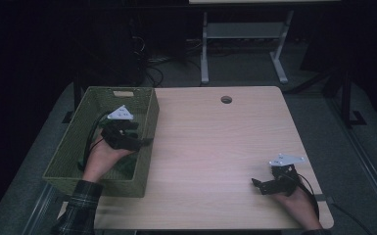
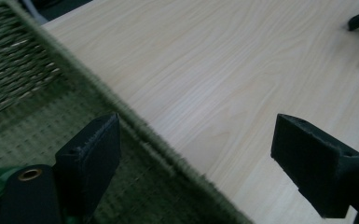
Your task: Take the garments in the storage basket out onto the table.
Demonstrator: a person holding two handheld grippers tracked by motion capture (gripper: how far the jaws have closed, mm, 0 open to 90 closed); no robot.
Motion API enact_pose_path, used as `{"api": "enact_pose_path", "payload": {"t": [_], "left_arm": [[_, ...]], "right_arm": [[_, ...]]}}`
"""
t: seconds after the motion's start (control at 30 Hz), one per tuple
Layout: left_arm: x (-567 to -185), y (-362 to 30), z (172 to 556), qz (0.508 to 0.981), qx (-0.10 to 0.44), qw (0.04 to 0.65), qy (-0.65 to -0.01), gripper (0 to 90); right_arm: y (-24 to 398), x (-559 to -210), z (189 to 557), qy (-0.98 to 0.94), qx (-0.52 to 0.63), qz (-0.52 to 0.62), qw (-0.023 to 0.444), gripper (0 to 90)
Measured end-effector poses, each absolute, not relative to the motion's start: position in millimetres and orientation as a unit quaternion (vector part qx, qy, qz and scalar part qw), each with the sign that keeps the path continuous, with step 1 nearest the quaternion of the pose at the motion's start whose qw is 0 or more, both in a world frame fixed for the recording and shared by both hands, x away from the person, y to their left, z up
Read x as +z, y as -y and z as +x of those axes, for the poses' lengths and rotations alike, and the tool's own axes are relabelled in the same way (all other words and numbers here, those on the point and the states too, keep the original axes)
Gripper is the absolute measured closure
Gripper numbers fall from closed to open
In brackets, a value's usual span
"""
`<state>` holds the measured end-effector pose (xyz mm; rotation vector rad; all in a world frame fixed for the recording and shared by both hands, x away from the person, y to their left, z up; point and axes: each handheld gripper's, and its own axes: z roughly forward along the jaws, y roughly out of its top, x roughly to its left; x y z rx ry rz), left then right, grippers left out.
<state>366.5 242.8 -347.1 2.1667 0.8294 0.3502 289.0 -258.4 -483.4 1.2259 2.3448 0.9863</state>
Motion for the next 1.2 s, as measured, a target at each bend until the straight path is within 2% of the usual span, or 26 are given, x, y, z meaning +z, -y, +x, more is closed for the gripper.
{"api": "enact_pose_path", "payload": {"t": [0.57,1.2], "left_arm": [[-358,-292,370,0.83,0.179,0.362,-0.385,24.5],[-378,-333,366,0.83,0.18,0.331,-0.41,40.5]], "right_arm": [[258,-483,289,-0.82,0.345,0.429,0.158,0.7],[258,-483,289,-0.82,0.345,0.429,0.158,0.7]]}}
